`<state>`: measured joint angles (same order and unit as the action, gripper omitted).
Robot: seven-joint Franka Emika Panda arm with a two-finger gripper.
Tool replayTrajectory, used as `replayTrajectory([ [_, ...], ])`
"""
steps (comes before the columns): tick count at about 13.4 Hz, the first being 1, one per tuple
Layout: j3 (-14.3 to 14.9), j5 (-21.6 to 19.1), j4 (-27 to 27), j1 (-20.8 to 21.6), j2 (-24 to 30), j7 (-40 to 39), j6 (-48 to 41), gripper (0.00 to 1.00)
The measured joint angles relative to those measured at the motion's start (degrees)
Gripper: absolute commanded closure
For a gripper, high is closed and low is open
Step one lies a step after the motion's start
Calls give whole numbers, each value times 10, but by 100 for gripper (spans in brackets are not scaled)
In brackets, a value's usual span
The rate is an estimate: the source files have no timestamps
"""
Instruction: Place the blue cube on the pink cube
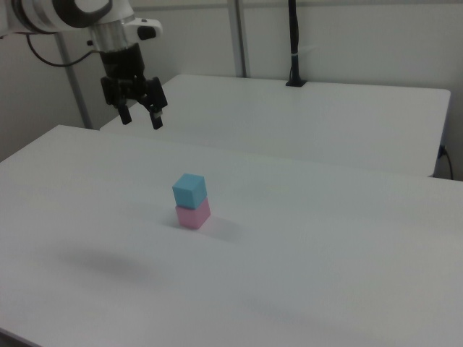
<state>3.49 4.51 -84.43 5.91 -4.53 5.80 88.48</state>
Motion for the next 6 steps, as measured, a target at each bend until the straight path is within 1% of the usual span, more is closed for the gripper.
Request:
replayTrajectory([
  [3, 0, -2, -24, 14, 27, 0, 0, 0],
  [6, 0, -11, -30, 15, 33, 0, -9, 0],
])
